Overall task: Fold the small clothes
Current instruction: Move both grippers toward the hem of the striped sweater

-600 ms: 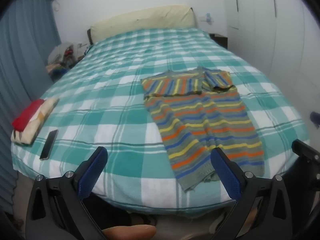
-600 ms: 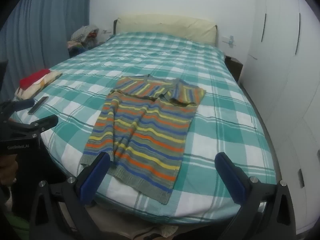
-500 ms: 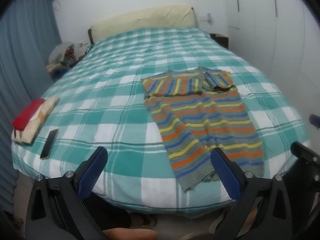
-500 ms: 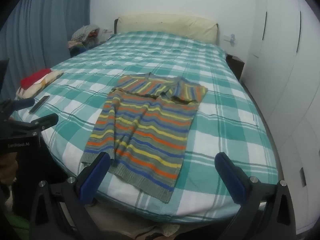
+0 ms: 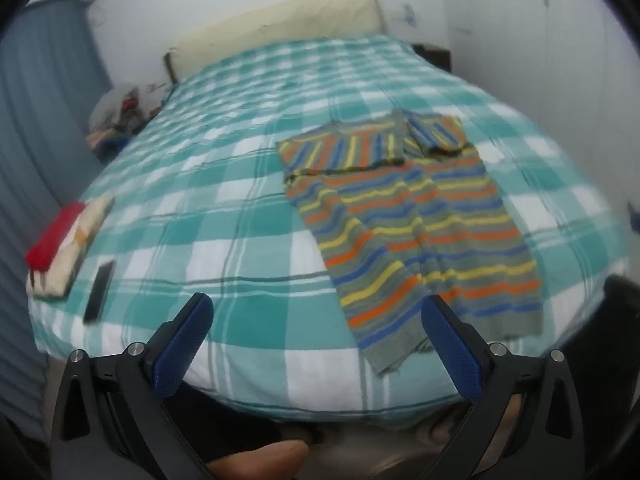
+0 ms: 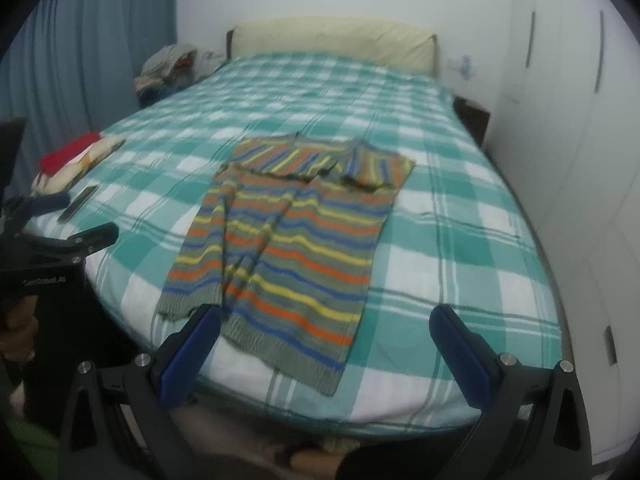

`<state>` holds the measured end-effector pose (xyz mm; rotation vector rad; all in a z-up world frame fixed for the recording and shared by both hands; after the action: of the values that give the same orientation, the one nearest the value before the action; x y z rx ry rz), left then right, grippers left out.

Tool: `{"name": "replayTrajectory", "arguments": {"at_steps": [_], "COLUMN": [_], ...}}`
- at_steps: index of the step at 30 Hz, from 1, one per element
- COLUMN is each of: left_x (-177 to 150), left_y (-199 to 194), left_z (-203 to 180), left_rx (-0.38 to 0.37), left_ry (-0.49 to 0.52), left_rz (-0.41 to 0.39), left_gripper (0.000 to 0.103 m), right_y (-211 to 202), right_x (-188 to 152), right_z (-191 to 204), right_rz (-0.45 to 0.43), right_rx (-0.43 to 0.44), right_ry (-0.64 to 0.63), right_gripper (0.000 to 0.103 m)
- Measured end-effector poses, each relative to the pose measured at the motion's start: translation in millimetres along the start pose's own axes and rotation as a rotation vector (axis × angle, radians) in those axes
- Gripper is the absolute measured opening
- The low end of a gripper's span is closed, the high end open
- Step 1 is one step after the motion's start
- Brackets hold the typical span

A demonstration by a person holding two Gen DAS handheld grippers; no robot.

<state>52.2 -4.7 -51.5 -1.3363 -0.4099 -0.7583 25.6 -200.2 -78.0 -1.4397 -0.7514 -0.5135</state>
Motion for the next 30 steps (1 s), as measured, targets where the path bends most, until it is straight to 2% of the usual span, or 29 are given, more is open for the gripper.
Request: {"name": "replayTrajectory", "arguments": {"at_steps": [3, 6, 11, 16, 20, 30], "left_x": [2.6, 5.7, 12.4, 14.7, 13.7, 12.0], "left_y": [8.7, 13.8, 18.9, 29.8, 35.3, 42.0], "left_z": [3.8, 14.3, 25.3, 23.7, 24.2, 15.2], "left_rx": [0.009, -0.026, -0.015, 0.001, -0.006, -0.041], "left_ry": [0.025, -0.033, -0.111, -0.094, -0.099, -0.093], "left_rz": [0.037, 0.042, 0.031, 0.053, 0.069, 0.067], "left_gripper": [0.103, 0.103, 0.103, 0.103, 0.103, 0.103], "right_y": [1.4, -1.7, -8.1, 12.1, 22.4, 27.4], "right_x": [6.0, 13.5, 12.9, -1.5, -0.4, 7.9], "right_z": [-10.4, -19.5, -32.2, -42.8, -43.6, -21.9], "right_rz": [0.060, 0.084, 0.038, 0.037, 0.046, 0.027], "right_rx": [0.051, 0.068, 0.093, -0.040, -0.030, -0.079], "right_ry": [-0.015, 0.006, 0.124, 0.198, 0.220, 0.089], "right_gripper": [0.103, 0.103, 0.103, 0.103, 0.103, 0.103]}}
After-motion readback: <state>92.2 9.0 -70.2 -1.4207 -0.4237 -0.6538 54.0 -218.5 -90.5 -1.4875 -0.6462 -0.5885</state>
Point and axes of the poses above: each gripper's, at about its wrist camera, not at the fingertips, and y roughly the way its jaws point, z to its left, x to its top, the point moved 5 cm from there along y, roughly the way its jaws point, and after that the axes turned 1 degree about -y, right-handed, at the moved point
